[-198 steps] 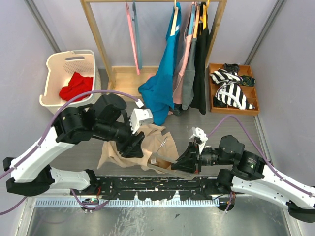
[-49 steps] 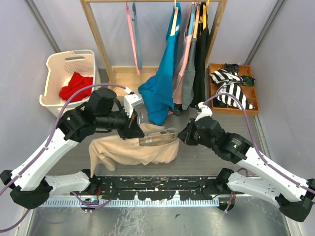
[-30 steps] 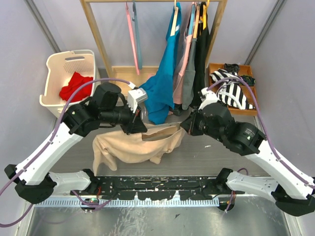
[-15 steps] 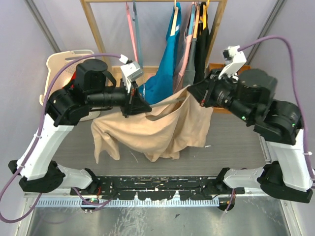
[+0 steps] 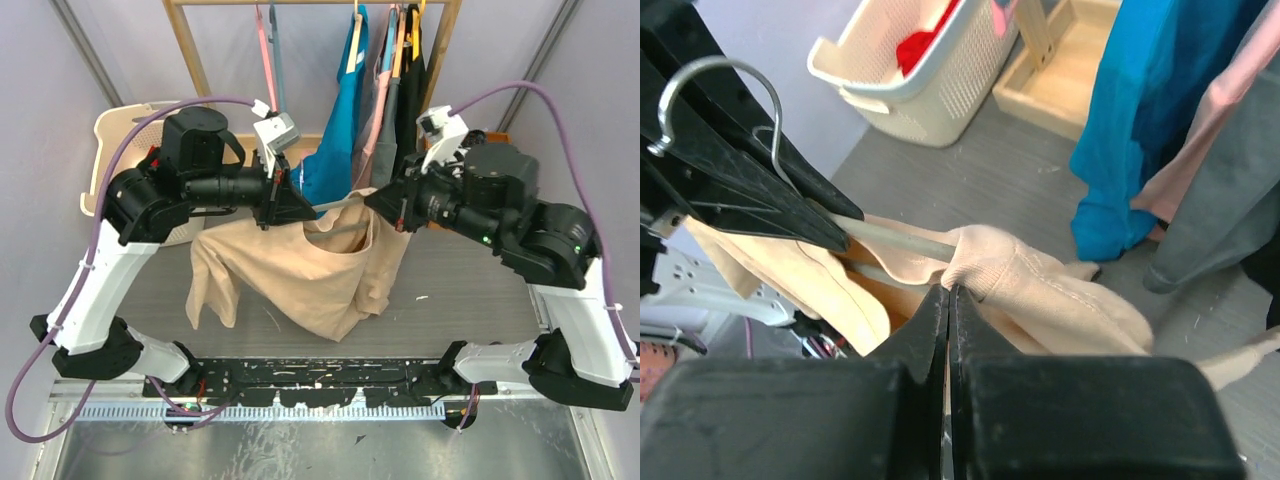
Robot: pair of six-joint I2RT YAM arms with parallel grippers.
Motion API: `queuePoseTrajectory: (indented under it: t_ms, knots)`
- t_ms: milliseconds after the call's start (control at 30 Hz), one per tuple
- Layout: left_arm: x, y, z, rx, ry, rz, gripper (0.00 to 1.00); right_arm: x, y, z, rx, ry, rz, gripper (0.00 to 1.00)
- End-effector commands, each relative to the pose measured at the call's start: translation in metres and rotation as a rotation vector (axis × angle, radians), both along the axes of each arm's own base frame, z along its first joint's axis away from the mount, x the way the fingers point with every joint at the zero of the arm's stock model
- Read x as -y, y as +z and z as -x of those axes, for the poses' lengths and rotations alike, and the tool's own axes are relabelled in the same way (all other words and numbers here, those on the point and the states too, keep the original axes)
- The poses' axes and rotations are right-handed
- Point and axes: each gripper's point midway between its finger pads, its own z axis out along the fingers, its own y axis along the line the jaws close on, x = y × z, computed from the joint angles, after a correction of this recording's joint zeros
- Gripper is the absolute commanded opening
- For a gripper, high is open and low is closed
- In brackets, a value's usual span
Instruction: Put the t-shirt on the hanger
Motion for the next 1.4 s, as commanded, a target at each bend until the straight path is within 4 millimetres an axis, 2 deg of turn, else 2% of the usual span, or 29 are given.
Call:
queuePoseTrajectory:
  t_ms: [0,167,300,400,500,533,700,900,1067,1233,1367]
  knots:
    - [0.005,0.018,-0.004,0.040,0.012,0.087,0.00,-0.013,0.001,0.003,0.016,0.065,-0.037,0.01]
    - [0.007,0.016,-0.004,0.044,0.007,0.095,0.00,-0.022,-0.015,0.004,-0.005,0.107,0.000,0.01]
    - [0.006,-0.008,0.003,0.008,-0.023,0.067,0.00,-0.027,-0.030,0.009,-0.021,0.162,0.036,0.02]
    - [0.004,-0.029,0.012,-0.019,-0.050,0.052,0.00,-0.030,-0.058,0.014,-0.066,0.201,0.084,0.14]
    - [-0.004,-0.038,0.024,-0.016,-0.066,0.078,0.00,-0.032,-0.080,0.020,-0.095,0.236,0.106,0.34]
    - [-0.005,-0.043,0.026,-0.023,-0.071,0.076,0.00,-0.033,-0.085,0.022,-0.100,0.246,0.110,0.37]
    - [-0.009,-0.061,0.037,-0.051,-0.102,0.069,0.00,-0.037,-0.090,0.033,-0.095,0.322,0.105,0.49]
    - [-0.018,-0.085,0.046,-0.077,-0.101,0.045,0.00,-0.038,-0.080,0.046,-0.063,0.395,0.086,0.53]
    - [-0.025,-0.100,0.052,-0.099,-0.096,0.028,0.00,-0.026,-0.080,0.042,-0.036,0.353,0.114,0.53]
    - [-0.031,-0.102,0.060,-0.101,-0.104,0.024,0.00,-0.016,-0.103,0.038,-0.041,0.312,0.174,0.53]
    - [-0.033,-0.103,0.066,-0.105,-0.129,0.023,0.00,-0.020,-0.129,0.044,-0.079,0.355,0.189,0.54]
